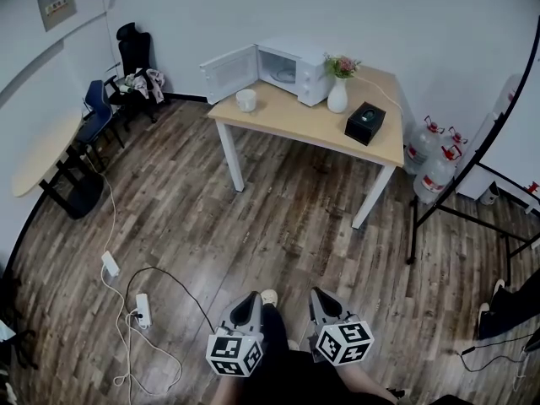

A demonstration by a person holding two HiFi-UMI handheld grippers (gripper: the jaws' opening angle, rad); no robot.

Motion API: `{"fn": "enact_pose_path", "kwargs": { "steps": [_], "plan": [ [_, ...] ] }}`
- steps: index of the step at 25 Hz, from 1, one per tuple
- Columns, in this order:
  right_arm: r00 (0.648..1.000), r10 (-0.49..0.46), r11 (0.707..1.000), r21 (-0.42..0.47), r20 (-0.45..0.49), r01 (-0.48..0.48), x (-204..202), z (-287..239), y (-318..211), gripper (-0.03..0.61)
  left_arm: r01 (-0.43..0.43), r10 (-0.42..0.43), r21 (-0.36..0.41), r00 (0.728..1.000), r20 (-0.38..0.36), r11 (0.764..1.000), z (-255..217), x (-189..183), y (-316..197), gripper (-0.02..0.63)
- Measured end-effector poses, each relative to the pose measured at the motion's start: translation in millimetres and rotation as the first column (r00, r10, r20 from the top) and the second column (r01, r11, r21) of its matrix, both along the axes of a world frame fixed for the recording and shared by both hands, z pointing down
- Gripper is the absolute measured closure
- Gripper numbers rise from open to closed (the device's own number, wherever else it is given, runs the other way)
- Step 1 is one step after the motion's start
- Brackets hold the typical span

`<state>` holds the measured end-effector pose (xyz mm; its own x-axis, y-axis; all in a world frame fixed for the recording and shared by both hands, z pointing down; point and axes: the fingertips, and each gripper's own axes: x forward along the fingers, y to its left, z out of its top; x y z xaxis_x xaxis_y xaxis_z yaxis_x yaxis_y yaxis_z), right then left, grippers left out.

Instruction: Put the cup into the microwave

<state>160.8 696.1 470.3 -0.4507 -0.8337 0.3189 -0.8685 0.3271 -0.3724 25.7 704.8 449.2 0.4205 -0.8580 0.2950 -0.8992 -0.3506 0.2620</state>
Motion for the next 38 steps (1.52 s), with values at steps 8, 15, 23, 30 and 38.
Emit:
{"fn": "enact_pose_path", "kwargs": {
  "steps": [8,15,23,30,38],
  "plan": [
    [1.0,-0.002,1.0,-0.015,-0.002,0.002,-6,1,-43,0.584,0.004,-0.004,0.009,1.0,-0.009,1.0,-6,-4,-49,0.609],
    [1.0,0.016,0.999,-0.03,0.006,-0.016,-12,2,-94,0.584,0.008,-0.008,-0.01,1.0,-0.011,1.0,-5,-12,-98,0.609],
    [0.999,0.054,0.997,-0.049,0.002,-0.054,-20,1,-145,0.584,-0.016,0.016,-0.001,1.0,-0.019,1.0,-11,-22,-148,0.609],
    [0.997,0.078,0.996,-0.05,-0.003,-0.078,-29,-5,-183,0.584,-0.018,0.018,0.008,1.0,-0.023,1.0,-19,-39,-191,0.609],
    [0.996,0.08,0.996,-0.043,-0.025,-0.081,-45,-6,-226,0.584,-0.02,0.021,0.012,0.999,-0.035,1.0,-18,-59,-234,0.609]
  ]
}}
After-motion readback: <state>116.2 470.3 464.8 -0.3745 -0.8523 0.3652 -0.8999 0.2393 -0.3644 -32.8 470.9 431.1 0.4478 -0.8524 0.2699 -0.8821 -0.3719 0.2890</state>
